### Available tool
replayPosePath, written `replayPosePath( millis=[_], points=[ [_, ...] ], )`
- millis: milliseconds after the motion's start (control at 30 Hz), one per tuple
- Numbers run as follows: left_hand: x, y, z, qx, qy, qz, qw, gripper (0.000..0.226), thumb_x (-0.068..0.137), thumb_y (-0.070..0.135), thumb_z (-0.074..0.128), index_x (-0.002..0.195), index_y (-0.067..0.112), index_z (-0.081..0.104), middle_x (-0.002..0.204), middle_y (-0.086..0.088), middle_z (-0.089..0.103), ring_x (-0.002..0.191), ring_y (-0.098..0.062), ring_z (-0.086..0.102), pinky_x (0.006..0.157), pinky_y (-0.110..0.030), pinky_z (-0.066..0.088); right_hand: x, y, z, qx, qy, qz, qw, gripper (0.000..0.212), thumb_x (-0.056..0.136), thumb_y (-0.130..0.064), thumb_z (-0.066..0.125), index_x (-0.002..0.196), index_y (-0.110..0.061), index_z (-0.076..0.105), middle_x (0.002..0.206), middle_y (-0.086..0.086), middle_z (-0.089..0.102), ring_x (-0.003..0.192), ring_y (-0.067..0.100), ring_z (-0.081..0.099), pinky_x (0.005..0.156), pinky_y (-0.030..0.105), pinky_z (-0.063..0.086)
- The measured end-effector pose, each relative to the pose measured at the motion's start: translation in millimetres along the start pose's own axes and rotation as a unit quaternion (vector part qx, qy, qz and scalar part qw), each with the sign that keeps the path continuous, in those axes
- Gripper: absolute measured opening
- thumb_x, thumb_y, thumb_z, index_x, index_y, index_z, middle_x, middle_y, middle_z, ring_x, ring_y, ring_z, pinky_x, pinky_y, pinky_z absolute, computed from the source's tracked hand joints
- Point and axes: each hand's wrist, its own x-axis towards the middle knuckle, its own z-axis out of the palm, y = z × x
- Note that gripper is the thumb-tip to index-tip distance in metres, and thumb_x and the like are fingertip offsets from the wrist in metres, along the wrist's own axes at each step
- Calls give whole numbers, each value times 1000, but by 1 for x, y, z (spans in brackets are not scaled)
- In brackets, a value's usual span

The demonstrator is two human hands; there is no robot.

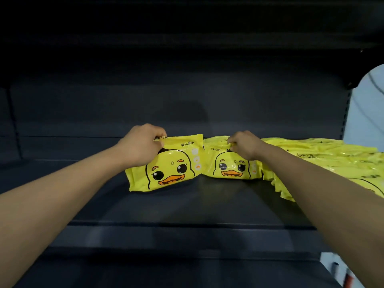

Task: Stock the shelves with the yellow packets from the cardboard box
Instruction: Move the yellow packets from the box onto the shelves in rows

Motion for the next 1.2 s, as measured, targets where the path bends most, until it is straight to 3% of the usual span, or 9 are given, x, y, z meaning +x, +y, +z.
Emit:
replayPosePath(
  millis=[200,367,500,733,967,1200],
  points=[
    [14,25,20,-6,-13,27,1000,16,97,15,48,90,19,62,81,4,58,73,-13,53,58,-24,39,1,18,-7,18,19,11,1000,33,88,-18,60,120,-15,51,122,11,57,113,28,51,91,36,44],
    [36,61,49,8,-42,57,997,16,97,16,47,88,23,58,89,3,56,87,-19,55,77,-34,48,-22,46,-36,22,38,18,999,35,87,-21,58,121,-15,50,116,6,58,109,25,53,85,32,46],
    [59,91,76,35,-63,83,994,17,96,14,46,100,20,61,102,0,55,93,-20,51,87,-41,49,-51,68,-50,24,36,16,999,36,89,-20,57,124,-14,50,124,7,58,115,24,52,94,36,46],
    [86,116,112,24,-61,62,996,26,94,12,48,116,18,61,121,-5,57,108,-26,54,92,-43,48,-78,94,-57,58,40,19,997,42,89,-29,61,128,-16,48,127,2,56,115,18,53,89,24,40],
    [77,102,113,-12,21,19,1000,19,87,18,62,105,23,59,108,1,61,102,-19,58,87,-40,51,-84,91,-49,96,42,22,994,49,84,-32,66,128,-22,47,125,-3,55,113,14,52,86,24,39],
    [45,70,68,-16,2,-12,1000,26,85,19,64,110,20,55,103,3,58,103,-20,57,91,-41,49,-95,56,-55,102,40,14,994,47,85,-33,66,127,-20,49,124,-1,57,113,15,52,89,25,40]
  ],
)
